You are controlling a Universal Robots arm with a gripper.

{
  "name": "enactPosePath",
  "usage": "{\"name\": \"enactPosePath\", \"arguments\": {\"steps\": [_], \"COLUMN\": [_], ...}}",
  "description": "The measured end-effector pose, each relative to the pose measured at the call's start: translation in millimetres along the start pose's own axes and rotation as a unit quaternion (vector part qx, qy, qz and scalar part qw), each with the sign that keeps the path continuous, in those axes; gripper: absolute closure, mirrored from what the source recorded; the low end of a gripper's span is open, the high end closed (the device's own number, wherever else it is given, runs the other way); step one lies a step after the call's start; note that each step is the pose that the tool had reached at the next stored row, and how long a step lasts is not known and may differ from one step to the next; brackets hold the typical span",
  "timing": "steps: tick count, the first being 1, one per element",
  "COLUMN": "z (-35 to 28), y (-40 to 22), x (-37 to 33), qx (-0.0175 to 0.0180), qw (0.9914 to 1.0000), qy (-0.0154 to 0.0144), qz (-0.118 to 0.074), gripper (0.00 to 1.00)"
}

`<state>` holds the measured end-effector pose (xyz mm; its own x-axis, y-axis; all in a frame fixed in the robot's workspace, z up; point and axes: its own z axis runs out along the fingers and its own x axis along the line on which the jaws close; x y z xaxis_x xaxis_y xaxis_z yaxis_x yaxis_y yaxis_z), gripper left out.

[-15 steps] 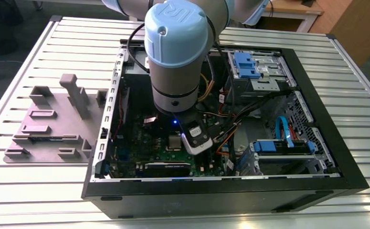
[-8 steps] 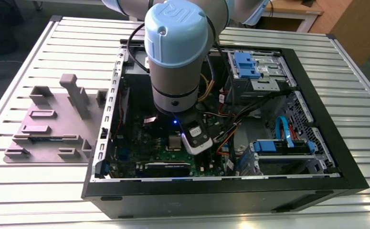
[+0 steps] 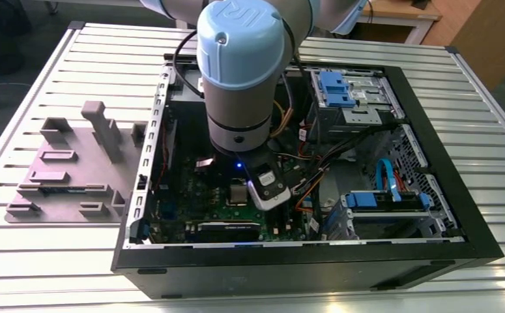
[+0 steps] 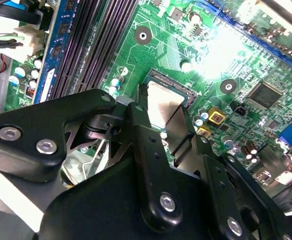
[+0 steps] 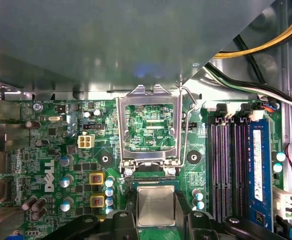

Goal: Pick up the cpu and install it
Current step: 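Place the cpu into insertion slot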

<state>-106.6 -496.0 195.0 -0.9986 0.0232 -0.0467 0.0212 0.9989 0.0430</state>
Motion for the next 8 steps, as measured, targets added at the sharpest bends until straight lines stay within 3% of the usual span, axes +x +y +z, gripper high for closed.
{"name": "enactPosePath", "arguments": {"steps": [8], "z": [-0.3], "y": [-0.4], "x": [4.1], "qx": [0.0001], "qw": [1.0], "qy": [-0.0008], "qz": [0.0], "gripper": [0.6]}}
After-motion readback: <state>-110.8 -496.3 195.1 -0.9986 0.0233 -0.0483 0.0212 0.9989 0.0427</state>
